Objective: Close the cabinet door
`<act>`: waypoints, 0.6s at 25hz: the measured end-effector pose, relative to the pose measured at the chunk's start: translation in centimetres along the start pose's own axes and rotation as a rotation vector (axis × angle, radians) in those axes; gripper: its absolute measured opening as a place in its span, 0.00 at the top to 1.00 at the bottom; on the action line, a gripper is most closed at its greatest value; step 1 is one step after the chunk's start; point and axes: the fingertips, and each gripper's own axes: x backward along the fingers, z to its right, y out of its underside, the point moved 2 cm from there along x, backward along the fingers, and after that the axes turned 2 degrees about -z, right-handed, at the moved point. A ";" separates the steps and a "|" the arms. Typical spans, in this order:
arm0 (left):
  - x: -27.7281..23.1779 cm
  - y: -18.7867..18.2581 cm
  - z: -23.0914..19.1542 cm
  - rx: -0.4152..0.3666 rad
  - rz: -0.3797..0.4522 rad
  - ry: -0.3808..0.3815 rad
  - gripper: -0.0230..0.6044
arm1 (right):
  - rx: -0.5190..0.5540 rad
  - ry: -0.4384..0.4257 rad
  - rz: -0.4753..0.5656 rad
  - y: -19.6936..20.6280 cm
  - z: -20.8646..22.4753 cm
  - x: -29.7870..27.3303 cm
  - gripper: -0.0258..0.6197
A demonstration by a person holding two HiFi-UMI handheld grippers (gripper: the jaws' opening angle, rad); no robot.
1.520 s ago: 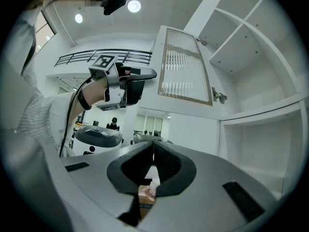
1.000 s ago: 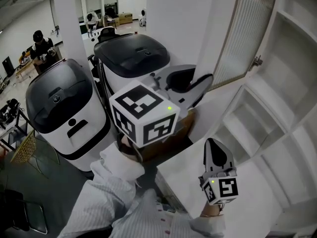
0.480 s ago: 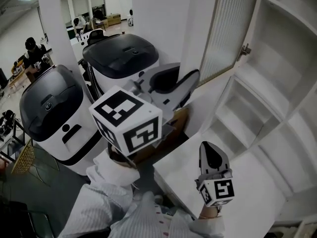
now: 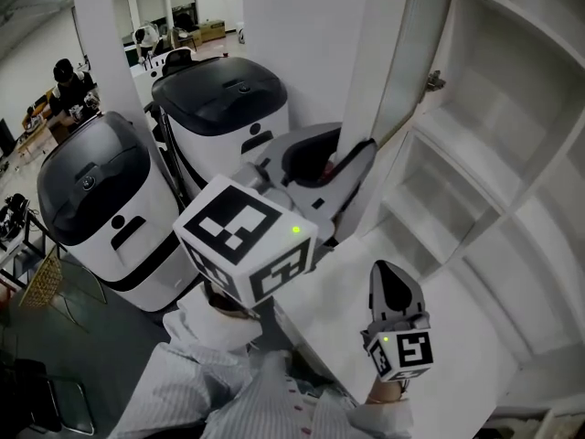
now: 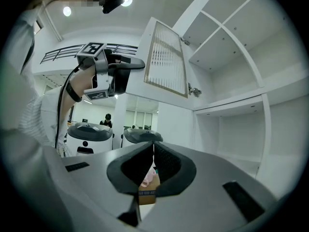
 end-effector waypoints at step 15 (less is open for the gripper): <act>-2.7 0.2 7.4 -0.043 -0.005 -0.023 0.72 | -0.014 0.060 -0.056 1.1 5.2 6.1 0.94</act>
